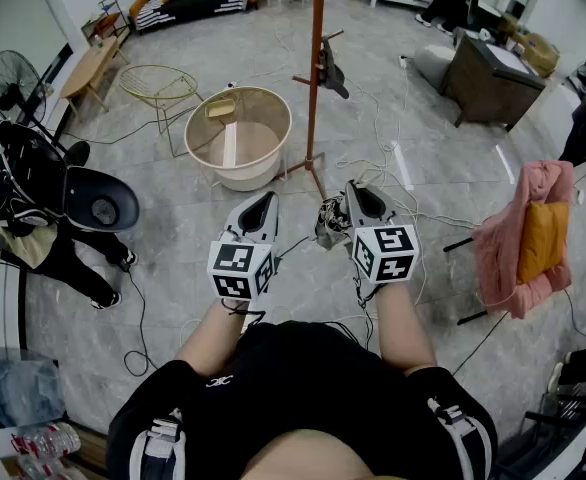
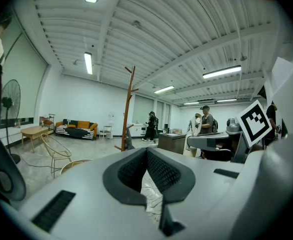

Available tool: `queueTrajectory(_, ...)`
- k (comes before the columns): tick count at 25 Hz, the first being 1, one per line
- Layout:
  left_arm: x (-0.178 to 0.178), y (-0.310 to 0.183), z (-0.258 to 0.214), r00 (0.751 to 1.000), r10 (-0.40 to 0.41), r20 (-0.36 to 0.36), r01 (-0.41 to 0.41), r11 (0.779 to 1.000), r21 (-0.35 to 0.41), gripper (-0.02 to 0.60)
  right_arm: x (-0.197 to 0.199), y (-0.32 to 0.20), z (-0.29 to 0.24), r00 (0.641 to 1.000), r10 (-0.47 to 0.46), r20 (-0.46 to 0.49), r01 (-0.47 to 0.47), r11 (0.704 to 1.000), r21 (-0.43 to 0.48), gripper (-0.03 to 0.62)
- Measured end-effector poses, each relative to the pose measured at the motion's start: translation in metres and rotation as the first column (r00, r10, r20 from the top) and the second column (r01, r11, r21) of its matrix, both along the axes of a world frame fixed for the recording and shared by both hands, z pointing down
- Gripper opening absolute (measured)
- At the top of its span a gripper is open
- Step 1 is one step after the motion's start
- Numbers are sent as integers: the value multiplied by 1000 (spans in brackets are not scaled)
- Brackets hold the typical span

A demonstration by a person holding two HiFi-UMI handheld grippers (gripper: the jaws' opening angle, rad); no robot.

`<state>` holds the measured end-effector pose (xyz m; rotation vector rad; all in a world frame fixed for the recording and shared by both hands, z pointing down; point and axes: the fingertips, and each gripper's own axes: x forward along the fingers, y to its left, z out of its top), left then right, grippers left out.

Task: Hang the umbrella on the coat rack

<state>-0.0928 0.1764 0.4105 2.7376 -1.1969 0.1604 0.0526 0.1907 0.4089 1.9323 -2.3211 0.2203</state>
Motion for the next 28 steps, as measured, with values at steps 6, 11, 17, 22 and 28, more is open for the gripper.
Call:
queueTrajectory(6, -5, -6, 2, 1000, 18, 6, -18, 1000, -6, 17, -4, -7, 0, 999, 7, 39, -7, 1000, -2, 20)
queueTrajectory(11, -12, -19, 10, 998, 53, 15, -53, 999, -12, 17, -16, -22, 3, 1000, 5, 28, -5, 1000, -2, 20)
queueTrajectory(17, -31, -55, 7, 997, 75, -3, -75, 997, 0, 18, -36, -49, -3, 1000, 19, 3, -19, 1000, 7, 20)
queueTrajectory(22, -48, -79, 13, 995, 96, -13, -96, 995, -1, 18, -47, -70, -4, 999, 47, 11, -47, 999, 22, 20)
queueTrajectory(28, -70, -107, 31, 995, 97, -11, -97, 994, -49, 17, -64, -100, -1, 998, 55, 11, -56, 998, 17, 20)
